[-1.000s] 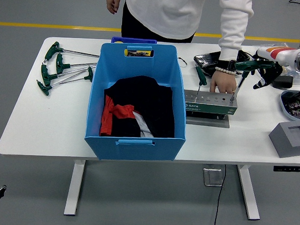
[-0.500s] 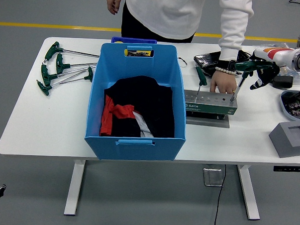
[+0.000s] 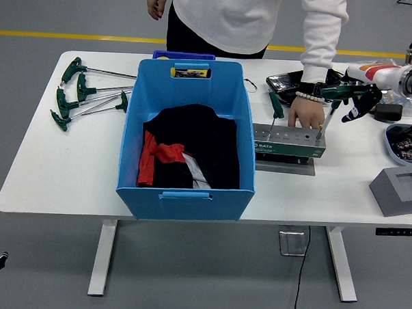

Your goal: Lift tool from toolbox,place it in box,lift tool from toolbox,place it in box

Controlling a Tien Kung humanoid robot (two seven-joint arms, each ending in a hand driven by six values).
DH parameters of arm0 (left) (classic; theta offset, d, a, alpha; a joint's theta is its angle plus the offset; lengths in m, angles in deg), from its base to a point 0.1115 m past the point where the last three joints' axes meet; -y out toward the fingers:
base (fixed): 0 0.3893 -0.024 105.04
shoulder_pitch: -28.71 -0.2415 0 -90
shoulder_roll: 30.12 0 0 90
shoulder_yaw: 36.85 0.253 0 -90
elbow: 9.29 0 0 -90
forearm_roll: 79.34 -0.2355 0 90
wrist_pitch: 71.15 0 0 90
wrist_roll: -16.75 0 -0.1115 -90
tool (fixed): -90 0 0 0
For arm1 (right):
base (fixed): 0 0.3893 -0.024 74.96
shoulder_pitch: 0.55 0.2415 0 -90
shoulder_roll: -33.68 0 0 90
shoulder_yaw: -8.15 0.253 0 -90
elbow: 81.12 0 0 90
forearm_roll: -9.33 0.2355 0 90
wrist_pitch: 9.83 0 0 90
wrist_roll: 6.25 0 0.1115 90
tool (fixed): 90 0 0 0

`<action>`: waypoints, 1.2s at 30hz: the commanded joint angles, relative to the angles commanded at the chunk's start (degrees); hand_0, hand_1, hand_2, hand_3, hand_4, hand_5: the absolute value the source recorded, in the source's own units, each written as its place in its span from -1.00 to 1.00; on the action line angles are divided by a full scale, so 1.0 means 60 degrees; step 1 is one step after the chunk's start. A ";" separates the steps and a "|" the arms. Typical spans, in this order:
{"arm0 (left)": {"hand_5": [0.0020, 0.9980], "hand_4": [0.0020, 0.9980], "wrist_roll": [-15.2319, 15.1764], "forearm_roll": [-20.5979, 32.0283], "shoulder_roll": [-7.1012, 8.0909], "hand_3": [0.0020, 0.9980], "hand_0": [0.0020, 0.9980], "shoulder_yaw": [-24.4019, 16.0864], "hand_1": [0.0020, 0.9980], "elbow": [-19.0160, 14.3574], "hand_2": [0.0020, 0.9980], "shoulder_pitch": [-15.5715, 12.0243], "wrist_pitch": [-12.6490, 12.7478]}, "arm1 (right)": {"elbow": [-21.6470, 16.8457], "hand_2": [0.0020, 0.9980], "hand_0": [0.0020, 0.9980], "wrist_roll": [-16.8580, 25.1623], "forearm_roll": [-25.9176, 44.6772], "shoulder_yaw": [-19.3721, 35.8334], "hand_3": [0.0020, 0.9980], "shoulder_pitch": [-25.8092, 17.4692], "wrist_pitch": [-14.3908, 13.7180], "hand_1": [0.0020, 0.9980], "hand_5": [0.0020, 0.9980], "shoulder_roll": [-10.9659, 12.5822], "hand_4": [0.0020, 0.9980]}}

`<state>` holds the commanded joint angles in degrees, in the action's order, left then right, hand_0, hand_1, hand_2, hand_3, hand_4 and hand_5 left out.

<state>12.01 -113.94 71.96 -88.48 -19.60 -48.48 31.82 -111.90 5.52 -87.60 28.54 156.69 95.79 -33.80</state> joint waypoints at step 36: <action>0.55 0.41 0.0042 -0.0146 0.0024 0.50 0.77 -0.0128 0.80 0.0000 0.81 0.0108 0.0006 | 0.0270 -0.75 -0.71 -0.0264 0.0895 0.0084 -0.81 -0.0288 -0.0672 -0.82 0.21 -0.0116 1.00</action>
<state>12.26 -114.82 72.10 -89.25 -19.60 -47.83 31.85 -110.28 3.93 -82.23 29.04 154.96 91.76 -34.50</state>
